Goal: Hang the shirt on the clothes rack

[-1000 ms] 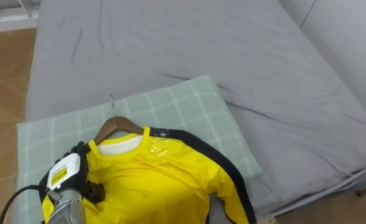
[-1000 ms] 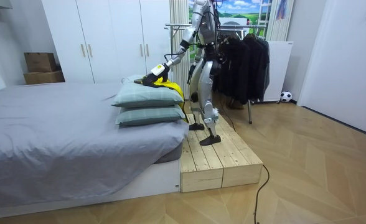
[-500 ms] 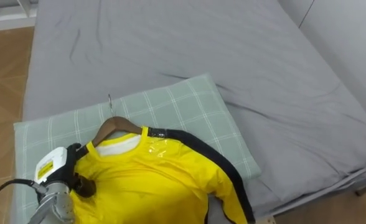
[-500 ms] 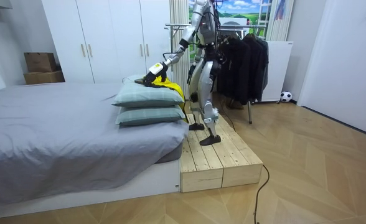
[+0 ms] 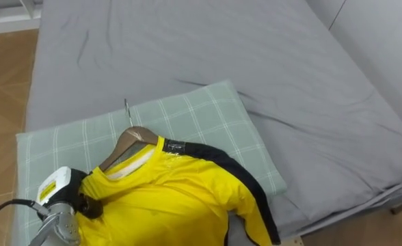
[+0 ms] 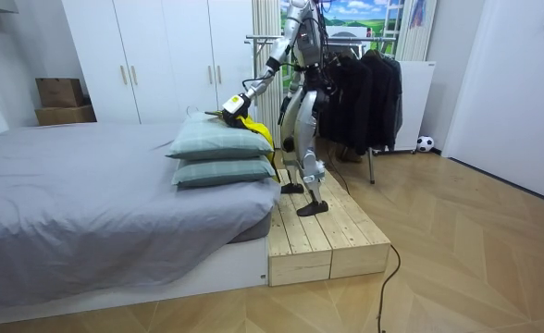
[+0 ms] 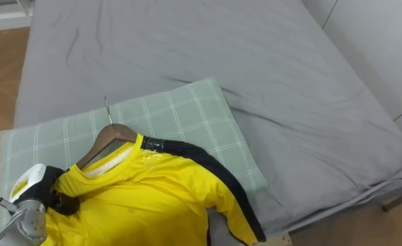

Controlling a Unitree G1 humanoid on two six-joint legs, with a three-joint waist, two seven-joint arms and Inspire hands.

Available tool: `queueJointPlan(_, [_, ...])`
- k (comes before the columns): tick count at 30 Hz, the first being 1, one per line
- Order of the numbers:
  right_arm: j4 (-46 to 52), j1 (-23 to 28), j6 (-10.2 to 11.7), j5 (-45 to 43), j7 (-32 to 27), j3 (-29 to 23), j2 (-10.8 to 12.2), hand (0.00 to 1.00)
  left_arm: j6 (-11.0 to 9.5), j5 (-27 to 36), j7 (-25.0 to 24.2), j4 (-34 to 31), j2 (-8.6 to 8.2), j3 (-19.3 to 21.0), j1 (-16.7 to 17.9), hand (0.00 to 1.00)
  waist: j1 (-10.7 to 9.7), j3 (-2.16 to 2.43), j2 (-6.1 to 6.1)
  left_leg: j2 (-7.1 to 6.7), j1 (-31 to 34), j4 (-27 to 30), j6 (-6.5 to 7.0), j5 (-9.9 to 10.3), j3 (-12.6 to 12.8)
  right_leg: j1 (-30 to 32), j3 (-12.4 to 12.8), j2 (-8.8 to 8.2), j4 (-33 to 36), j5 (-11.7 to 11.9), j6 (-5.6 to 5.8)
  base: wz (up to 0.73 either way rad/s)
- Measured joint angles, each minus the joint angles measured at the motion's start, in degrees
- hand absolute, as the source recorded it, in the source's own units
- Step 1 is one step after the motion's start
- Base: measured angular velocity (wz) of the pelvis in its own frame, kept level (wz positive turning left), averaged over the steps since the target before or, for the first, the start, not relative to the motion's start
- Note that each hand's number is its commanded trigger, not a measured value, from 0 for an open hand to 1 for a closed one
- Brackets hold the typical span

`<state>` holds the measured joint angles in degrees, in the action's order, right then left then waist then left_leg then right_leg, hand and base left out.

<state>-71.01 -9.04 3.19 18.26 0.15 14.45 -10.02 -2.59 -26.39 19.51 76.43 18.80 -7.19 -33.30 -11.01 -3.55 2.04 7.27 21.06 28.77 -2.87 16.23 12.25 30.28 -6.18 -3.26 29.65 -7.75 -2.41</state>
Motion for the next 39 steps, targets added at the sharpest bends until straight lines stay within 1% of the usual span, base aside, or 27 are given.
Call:
queueJointPlan(6, [-0.04,-0.21,0.48,-0.18,0.06,-0.09,-0.01,0.00,-0.03,-0.11,0.00,0.00,0.01,0.22,-0.23,1.00,-0.02,-0.02,-0.03,-0.01,0.50,0.05,0.00,0.00,0.01,0.57,-0.03,-0.01,0.22,-0.01,-0.01,0.00])
queueJointPlan(18, [-0.02,-0.32,0.48,-0.26,0.34,-0.08,0.00,0.00,-0.27,-0.07,0.03,-0.01,0.01,0.22,-0.25,1.00,-0.16,-0.02,-0.02,0.02,0.71,0.38,0.00,0.00,-0.03,0.58,-0.02,-0.01,0.21,-0.02,0.00,0.00])
queueJointPlan(26, [-0.02,-0.49,0.78,-0.07,0.54,-0.08,0.02,0.00,-0.73,-0.40,0.85,-1.46,0.01,-0.34,-0.28,1.00,-0.61,-0.05,-0.08,0.03,1.50,0.85,0.08,0.04,-0.90,0.52,-0.47,-0.02,-0.10,0.05,0.13,0.05])
queueJointPlan(28, [-0.26,-0.45,1.45,-0.12,0.59,-0.13,0.01,0.00,-1.29,-0.84,1.46,-1.90,0.01,-0.25,-0.28,1.00,-1.02,-0.21,-0.58,0.05,1.78,0.84,0.08,0.03,-1.58,0.10,-1.03,-0.01,-1.11,0.14,0.23,0.13])
queueJointPlan(29, [-0.52,-0.36,1.93,-0.20,0.67,-0.27,-0.08,0.00,-1.76,-0.88,1.59,-2.28,-0.03,-0.27,-0.28,1.00,-1.19,-0.37,-0.97,0.12,1.71,0.75,0.09,0.01,-1.99,-0.42,-1.46,0.13,-1.56,0.40,0.25,0.12])
queueJointPlan(30, [-0.62,-0.28,2.20,-0.27,0.70,-0.27,-0.28,0.00,-2.15,-0.88,1.86,-2.31,-0.05,-0.27,-0.28,1.00,-1.11,-0.39,-1.35,0.14,1.64,0.71,0.09,0.00,-2.18,-0.80,-1.79,0.15,-1.99,0.59,0.27,0.07])
queueJointPlan(34, [-0.62,0.45,2.82,-0.27,0.38,-0.52,-0.50,0.00,-2.71,-0.92,2.57,-3.14,-0.08,-0.26,-0.28,1.00,-0.97,-0.13,-2.04,0.11,0.97,0.03,0.13,-0.03,-2.20,-1.42,-1.86,0.29,-3.07,1.02,0.52,-0.01])
queueJointPlan(35, [-0.77,0.65,3.15,-0.13,0.02,-0.53,-0.51,0.00,-2.87,-1.27,2.97,-3.91,-0.07,0.02,-0.30,1.00,-0.64,-0.15,-2.08,0.08,0.67,-0.28,0.16,-0.06,-1.92,-1.47,-1.78,0.28,-3.25,1.16,0.54,-0.10])
queueJointPlan(38, [-0.82,1.78,3.25,-0.12,-0.20,-0.62,-0.67,0.00,-3.09,-1.35,4.45,-5.07,-0.07,0.09,-0.27,1.00,-0.04,-0.10,-2.21,0.08,-1.01,-1.33,0.16,-0.07,-1.50,-2.91,-1.90,0.30,-4.10,1.18,0.56,-0.07])
queueJointPlan(39, [-0.76,1.93,3.24,-0.37,-0.21,-0.69,-0.84,0.00,-3.68,-1.35,5.12,-5.43,-0.08,0.10,-0.19,1.00,0.42,-0.09,-2.20,0.08,-2.00,-1.87,0.15,-0.07,-1.22,-3.65,-1.84,0.36,-4.30,1.16,0.58,-0.06])
